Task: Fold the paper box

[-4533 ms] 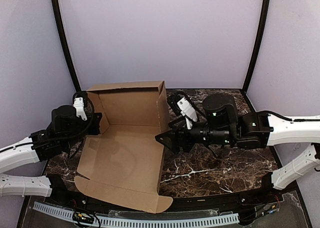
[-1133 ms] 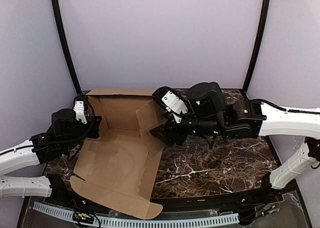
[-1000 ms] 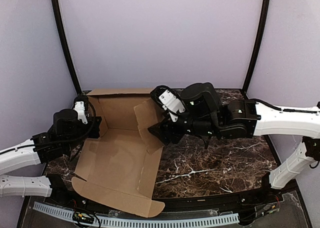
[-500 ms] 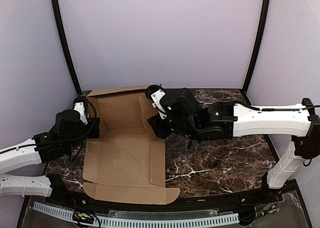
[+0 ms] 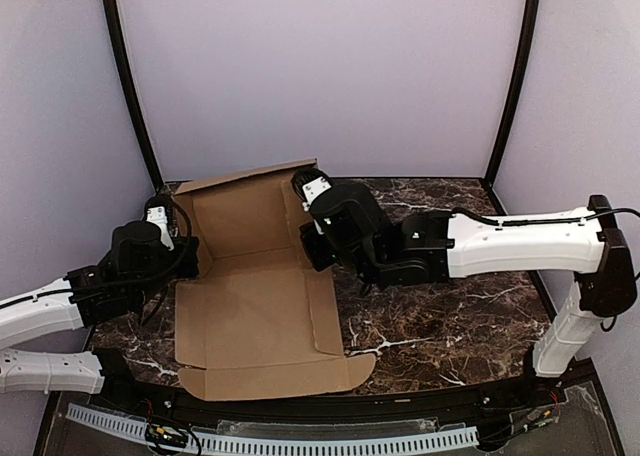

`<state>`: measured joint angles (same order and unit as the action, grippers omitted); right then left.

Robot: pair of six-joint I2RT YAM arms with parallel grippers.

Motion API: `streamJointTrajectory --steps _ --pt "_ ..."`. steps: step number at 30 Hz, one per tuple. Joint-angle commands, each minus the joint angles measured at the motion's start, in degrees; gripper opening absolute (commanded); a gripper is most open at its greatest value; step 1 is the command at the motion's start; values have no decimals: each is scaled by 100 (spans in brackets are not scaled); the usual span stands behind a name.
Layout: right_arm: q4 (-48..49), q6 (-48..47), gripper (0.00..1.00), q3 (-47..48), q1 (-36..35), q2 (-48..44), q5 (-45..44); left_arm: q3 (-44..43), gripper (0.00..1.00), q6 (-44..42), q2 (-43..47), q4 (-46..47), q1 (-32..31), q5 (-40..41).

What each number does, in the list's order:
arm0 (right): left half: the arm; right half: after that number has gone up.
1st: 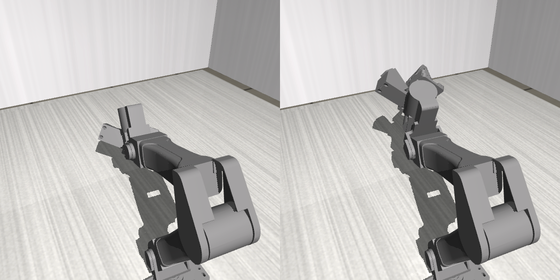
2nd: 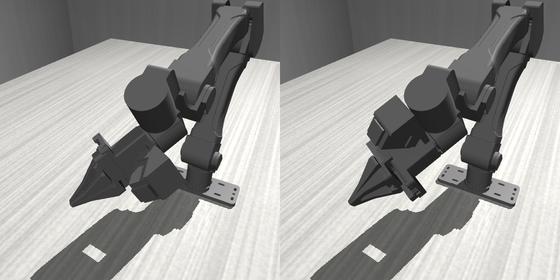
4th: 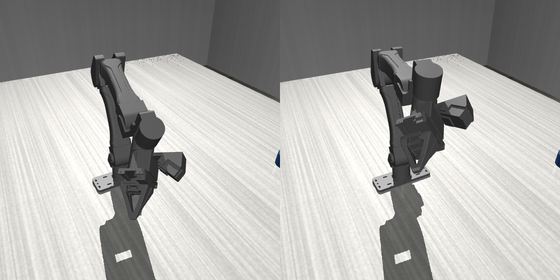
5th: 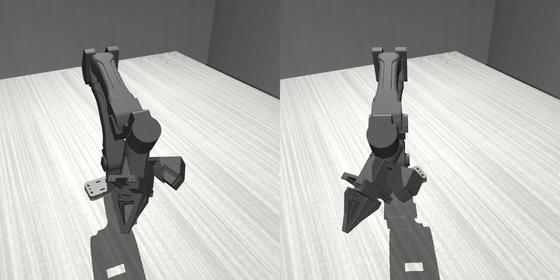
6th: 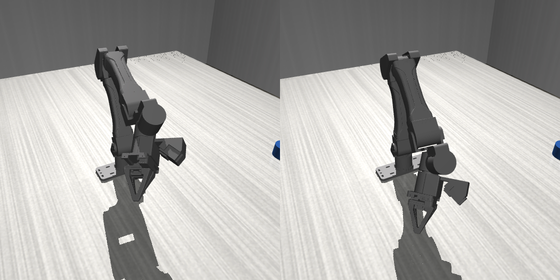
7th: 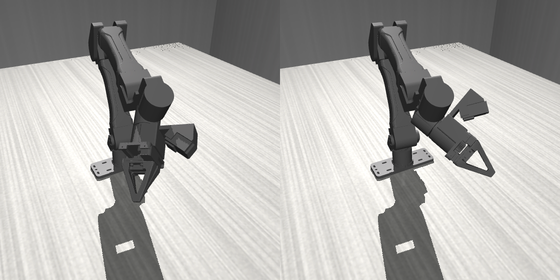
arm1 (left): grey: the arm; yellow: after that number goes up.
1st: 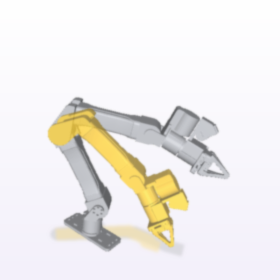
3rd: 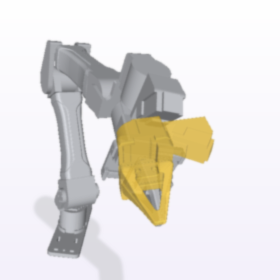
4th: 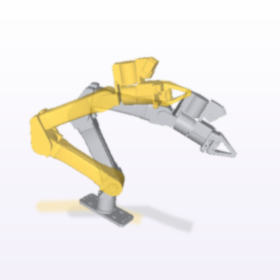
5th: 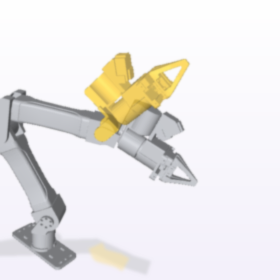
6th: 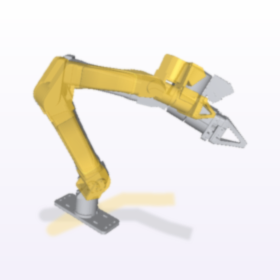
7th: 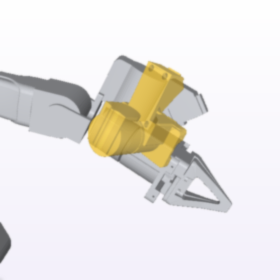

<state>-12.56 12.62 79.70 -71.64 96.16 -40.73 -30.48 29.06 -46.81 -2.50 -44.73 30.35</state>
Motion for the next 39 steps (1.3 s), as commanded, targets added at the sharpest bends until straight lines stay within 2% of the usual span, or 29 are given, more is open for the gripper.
streamJointTrajectory --steps 1,11,15,27,32,39 --pt "914 23 39 -343 172 122 -134 79 1 180 3 510 -80 -532" --pt "2036 183 38 -998 563 181 85 249 1 221 -406 824 -116 -553" --pt "2312 189 46 -1210 662 159 77 216 1 199 -533 891 -203 -562" --pt "2567 195 50 -1595 883 105 198 132 1 169 -542 888 -495 -425" --pt "2742 202 55 -1827 967 94 91 213 1 175 -627 1002 -522 -371" --pt "3294 142 53 -2141 1072 137 13 599 1 -101 -647 1678 -712 -260"
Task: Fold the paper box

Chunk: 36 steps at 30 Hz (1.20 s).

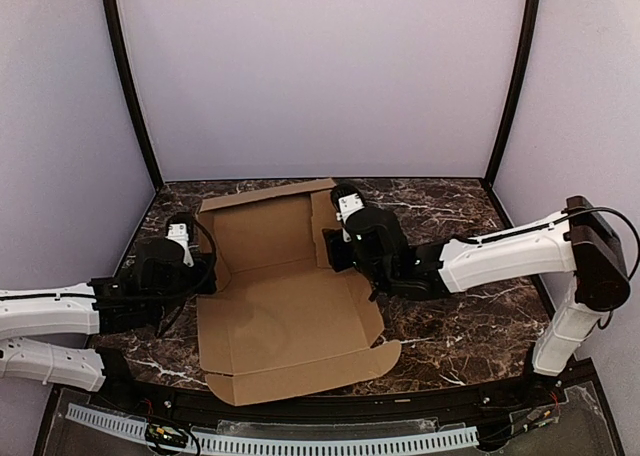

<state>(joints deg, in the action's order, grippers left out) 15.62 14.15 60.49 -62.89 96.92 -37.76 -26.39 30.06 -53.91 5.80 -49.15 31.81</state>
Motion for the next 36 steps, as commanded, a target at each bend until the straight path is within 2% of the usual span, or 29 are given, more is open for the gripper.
streamJointTrajectory --steps 1,9,19,26,36 --pt "578 -28 52 -268 213 67 -292 293 1 -257 47 1022 -293 -396" --pt "1476 -295 57 -704 301 81 -56 860 1 -444 -64 1862 -543 -303" --pt "1926 -461 58 -888 429 142 187 937 1 -488 -25 1924 -710 -153" --pt "2156 -618 73 -885 506 218 294 923 1 -487 -34 1896 -775 -165" --pt "2330 -837 78 -905 568 258 354 925 1 -514 78 1791 -797 -86"
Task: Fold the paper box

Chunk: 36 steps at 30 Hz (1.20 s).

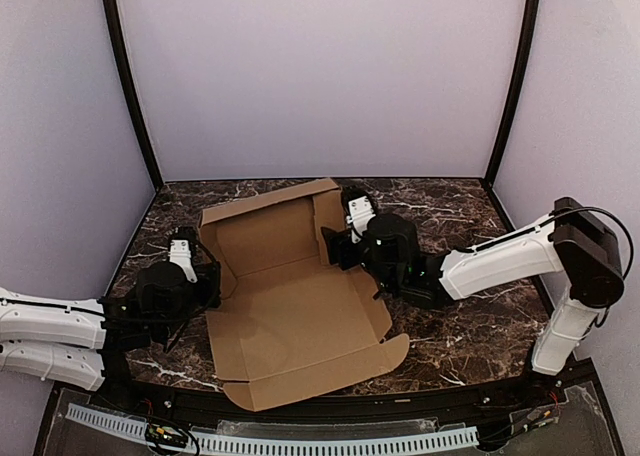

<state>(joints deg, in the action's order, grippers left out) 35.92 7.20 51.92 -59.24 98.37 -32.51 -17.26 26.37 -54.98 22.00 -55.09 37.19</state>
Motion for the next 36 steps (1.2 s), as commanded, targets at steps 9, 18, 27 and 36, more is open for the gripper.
streamJointTrajectory --steps 9,18,27,36 --pt "581 -280 63 -107 220 140 112 -9 1 -163 221 170 -207 -708" --pt "717 -439 38 -165 233 63 458 5 1 -173 258 193 -210 -716" --pt "725 -516 11 -150 238 -46 656 3 1 -254 270 258 -236 -790" --pt "680 -450 0 -99 214 -20 455 -95 1 -117 207 203 -271 -752"
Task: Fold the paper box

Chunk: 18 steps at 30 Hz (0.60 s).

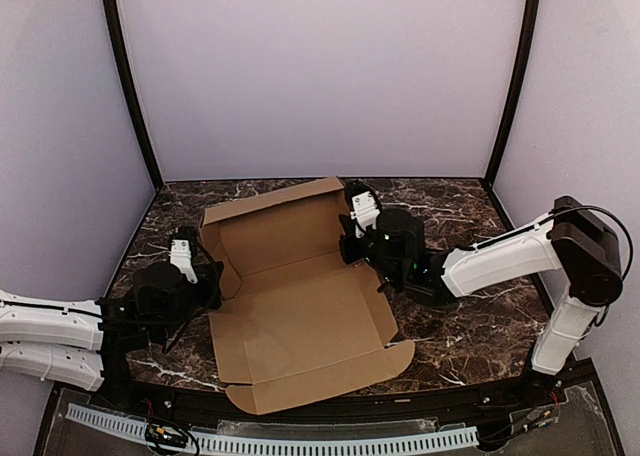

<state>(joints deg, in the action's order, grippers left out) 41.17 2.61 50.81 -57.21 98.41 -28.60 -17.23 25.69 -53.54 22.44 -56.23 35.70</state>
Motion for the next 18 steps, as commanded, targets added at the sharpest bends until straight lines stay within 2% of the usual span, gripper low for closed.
streamJointTrajectory --steps 1,5,8,13,18 --pt "167 4 0 11 9 3 26 -109 1 -41 -5 157 -164 -572" --pt "333 -38 0 -112 -1 40 -90 -136 3 -63 -226 56 -161 -414" --pt "717 -138 0 -313 -4 144 -182 -121 19 -64 -229 -63 -161 -311" --pt "1768 -231 0 -664 -44 521 -283 -65 35 -80 -111 -307 -166 -117" --pt "2283 -477 0 -657 -144 870 -493 -43 39 -70 -126 -359 -166 -179"
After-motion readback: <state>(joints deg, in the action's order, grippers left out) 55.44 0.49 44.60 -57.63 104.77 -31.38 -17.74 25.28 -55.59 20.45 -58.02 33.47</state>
